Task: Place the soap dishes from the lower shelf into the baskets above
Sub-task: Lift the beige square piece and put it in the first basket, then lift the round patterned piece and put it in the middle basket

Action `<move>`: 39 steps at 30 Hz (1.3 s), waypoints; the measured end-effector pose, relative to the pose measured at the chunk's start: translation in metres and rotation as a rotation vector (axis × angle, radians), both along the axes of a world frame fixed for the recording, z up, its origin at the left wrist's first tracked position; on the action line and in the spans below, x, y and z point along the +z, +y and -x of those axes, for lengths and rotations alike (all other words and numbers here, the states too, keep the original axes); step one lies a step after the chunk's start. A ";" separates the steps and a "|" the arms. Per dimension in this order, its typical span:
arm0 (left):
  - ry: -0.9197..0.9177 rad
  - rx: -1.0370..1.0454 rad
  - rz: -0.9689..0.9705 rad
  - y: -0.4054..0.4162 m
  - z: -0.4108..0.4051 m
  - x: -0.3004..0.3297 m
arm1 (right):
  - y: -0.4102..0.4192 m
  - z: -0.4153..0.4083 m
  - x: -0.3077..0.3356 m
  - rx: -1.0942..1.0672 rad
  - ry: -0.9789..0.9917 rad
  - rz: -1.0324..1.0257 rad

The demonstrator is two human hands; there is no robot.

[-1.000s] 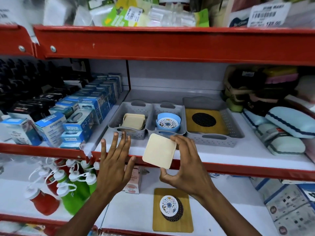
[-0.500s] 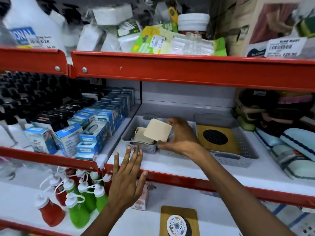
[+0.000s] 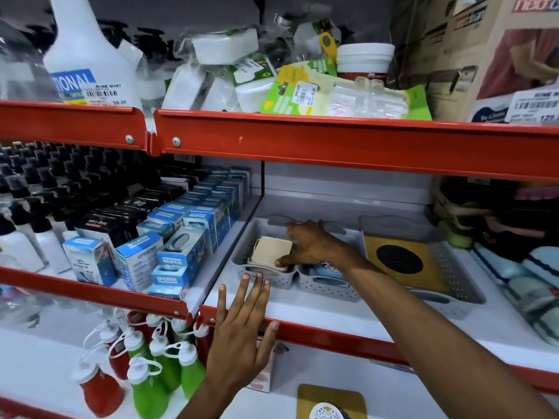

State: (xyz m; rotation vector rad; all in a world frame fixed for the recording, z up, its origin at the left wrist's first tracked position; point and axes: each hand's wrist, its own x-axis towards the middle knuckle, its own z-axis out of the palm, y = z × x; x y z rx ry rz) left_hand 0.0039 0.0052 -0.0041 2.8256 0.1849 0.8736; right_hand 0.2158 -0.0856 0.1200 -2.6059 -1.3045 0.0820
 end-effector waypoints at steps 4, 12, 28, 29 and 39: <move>-0.010 -0.001 0.000 -0.002 0.000 -0.001 | -0.042 0.038 0.005 0.032 -0.093 -0.100; -0.057 0.010 -0.026 -0.003 -0.001 0.000 | -0.136 0.117 -0.047 0.255 -0.441 -0.138; -0.048 0.073 -0.062 -0.009 -0.002 0.002 | -0.189 0.101 -0.280 -0.043 0.242 0.224; -0.046 0.076 -0.063 -0.008 -0.001 0.002 | -0.185 0.102 -0.284 -0.086 0.287 0.231; -0.020 0.098 -0.053 -0.010 -0.003 0.003 | -0.160 0.107 -0.312 -0.135 0.290 0.262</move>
